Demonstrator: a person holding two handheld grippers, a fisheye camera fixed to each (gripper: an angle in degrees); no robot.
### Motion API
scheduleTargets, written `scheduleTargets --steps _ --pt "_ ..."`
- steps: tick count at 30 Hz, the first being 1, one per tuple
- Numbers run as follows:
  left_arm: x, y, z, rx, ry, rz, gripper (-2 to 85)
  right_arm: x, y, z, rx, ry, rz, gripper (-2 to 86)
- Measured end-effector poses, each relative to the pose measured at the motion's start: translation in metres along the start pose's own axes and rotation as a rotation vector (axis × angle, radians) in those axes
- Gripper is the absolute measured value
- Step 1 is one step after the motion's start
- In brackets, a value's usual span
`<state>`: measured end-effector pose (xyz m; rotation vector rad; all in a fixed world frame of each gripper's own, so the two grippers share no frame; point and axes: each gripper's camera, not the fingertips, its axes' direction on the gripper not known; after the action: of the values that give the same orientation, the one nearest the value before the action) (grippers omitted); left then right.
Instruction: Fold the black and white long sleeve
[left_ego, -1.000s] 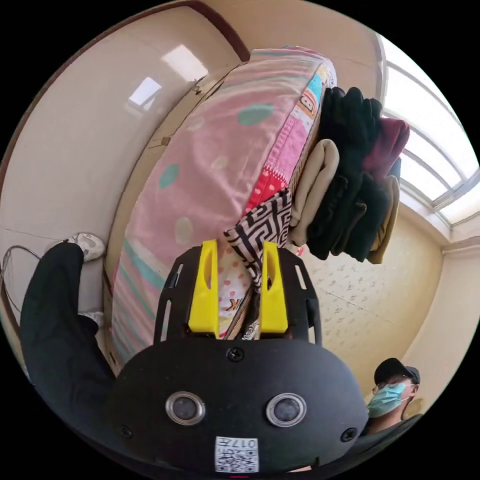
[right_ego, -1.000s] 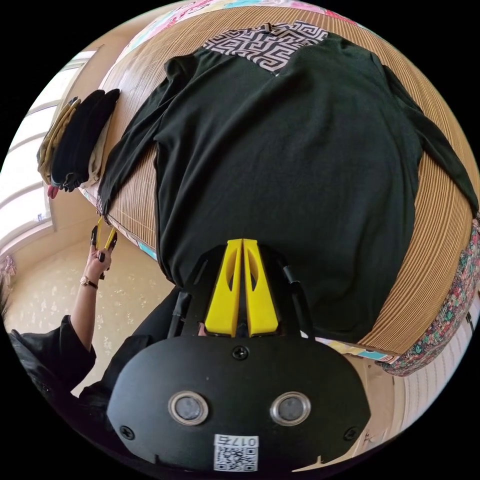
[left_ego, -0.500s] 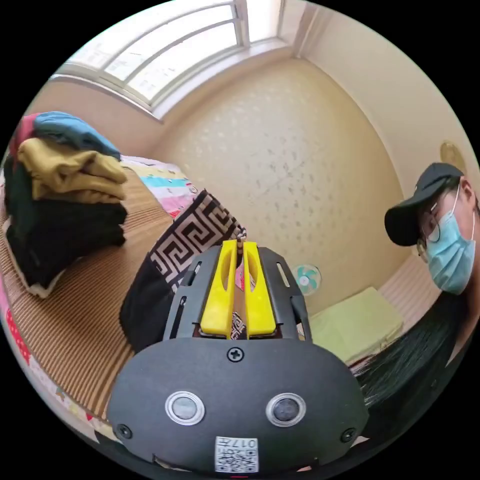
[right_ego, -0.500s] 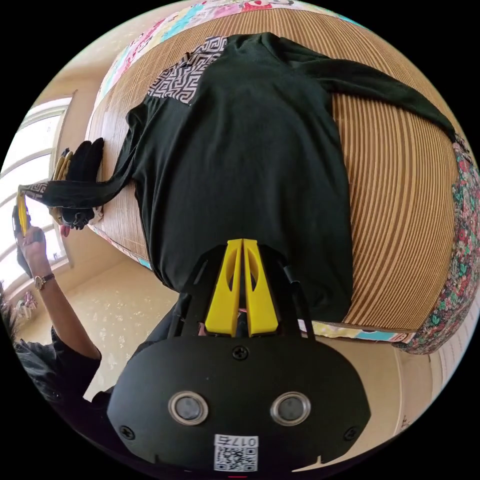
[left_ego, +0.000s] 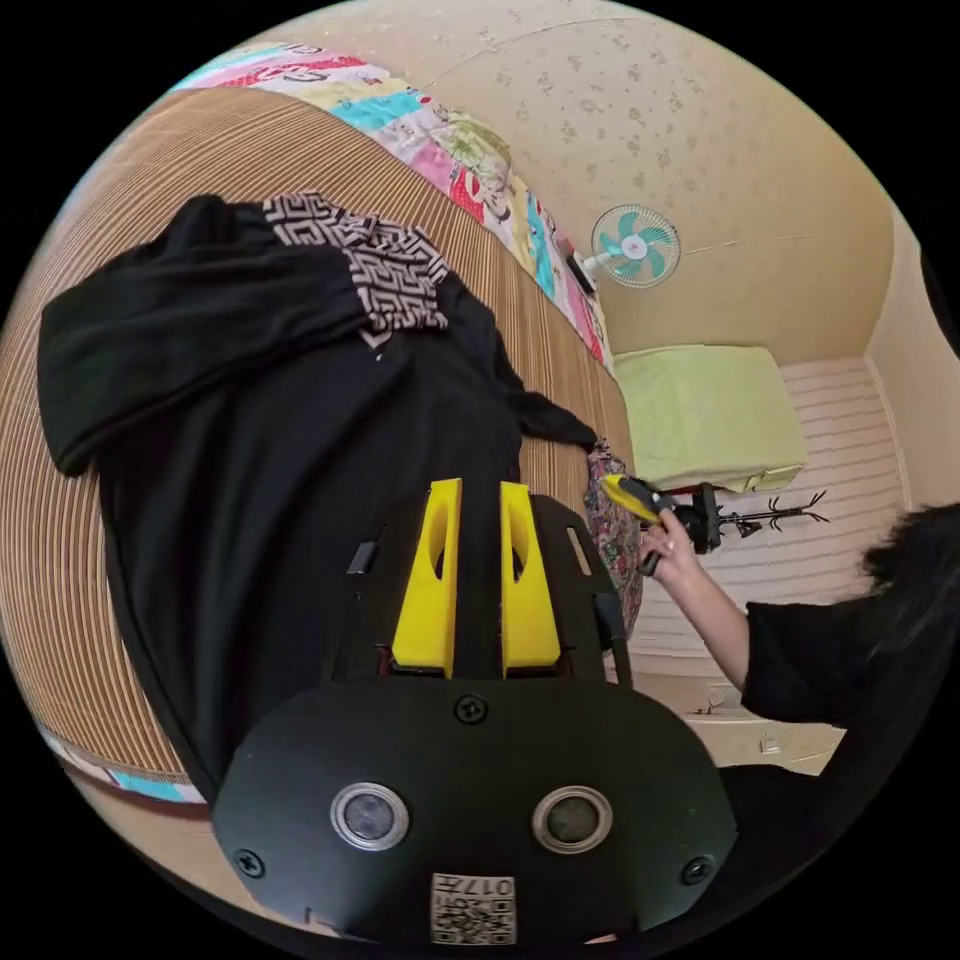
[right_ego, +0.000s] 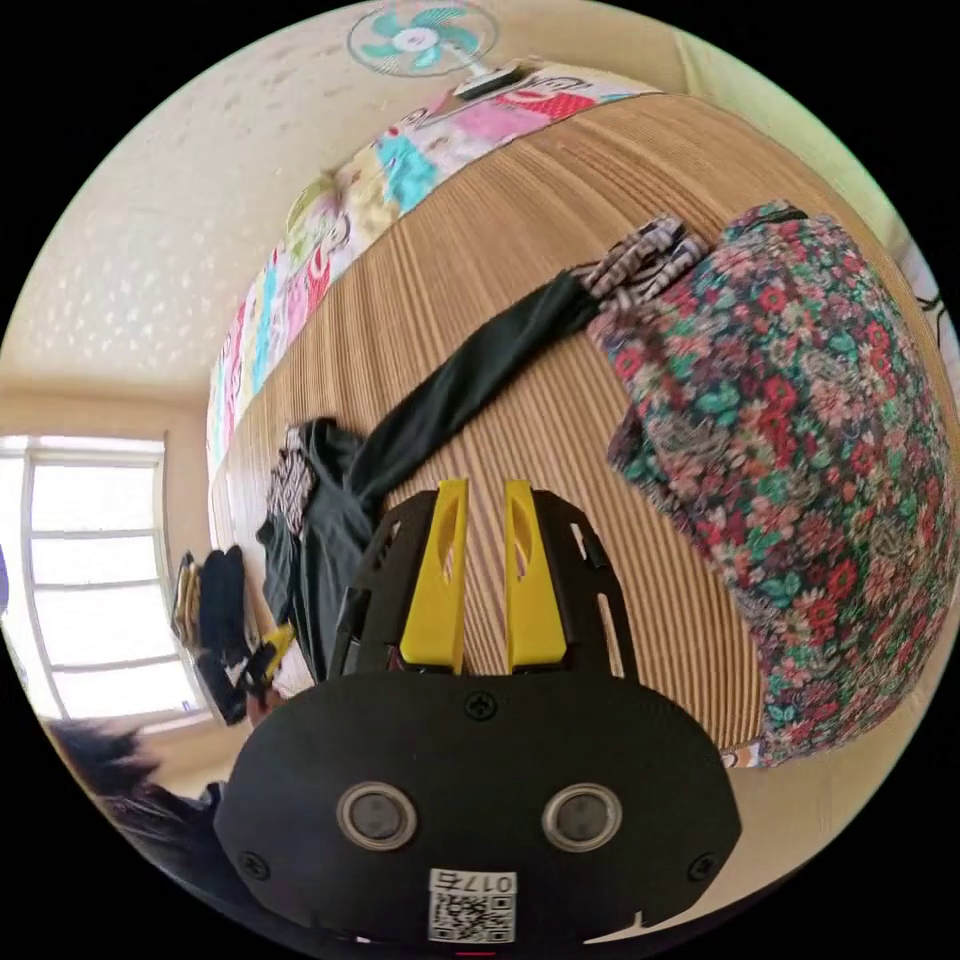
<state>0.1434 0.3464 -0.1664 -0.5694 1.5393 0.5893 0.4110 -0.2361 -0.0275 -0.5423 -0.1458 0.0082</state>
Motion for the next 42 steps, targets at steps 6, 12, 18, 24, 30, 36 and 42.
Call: scheduleTargets --steps 6,12,18,24,30,36,42 --pt "-0.007 0.046 0.024 -0.194 -0.124 -0.003 6.7 0.058 -0.100 -0.021 0.106 -0.054 0.222 7.9" --pt "0.000 0.041 0.047 -0.218 -0.117 -0.033 6.7 0.081 -0.139 0.025 -0.019 0.059 0.379 5.8" --pt "0.003 0.029 0.056 -0.209 -0.107 -0.055 6.6 0.055 -0.120 -0.043 0.193 -0.251 0.202 1.9" --pt "-0.016 0.029 0.056 -0.200 -0.077 -0.150 6.5 0.108 -0.059 -0.086 0.281 -0.297 0.296 1.5" --pt "-0.033 0.029 0.055 -0.216 -0.056 -0.196 6.5 0.205 0.003 -0.053 0.305 -0.310 0.596 3.6" --pt "-0.045 0.030 0.035 -0.202 -0.064 -0.215 6.5 0.187 0.000 -0.041 0.346 -0.384 0.548 8.3" --pt "-0.059 0.032 0.010 -0.178 -0.059 -0.245 6.5 0.082 -0.046 -0.046 0.335 -0.294 0.308 2.3"
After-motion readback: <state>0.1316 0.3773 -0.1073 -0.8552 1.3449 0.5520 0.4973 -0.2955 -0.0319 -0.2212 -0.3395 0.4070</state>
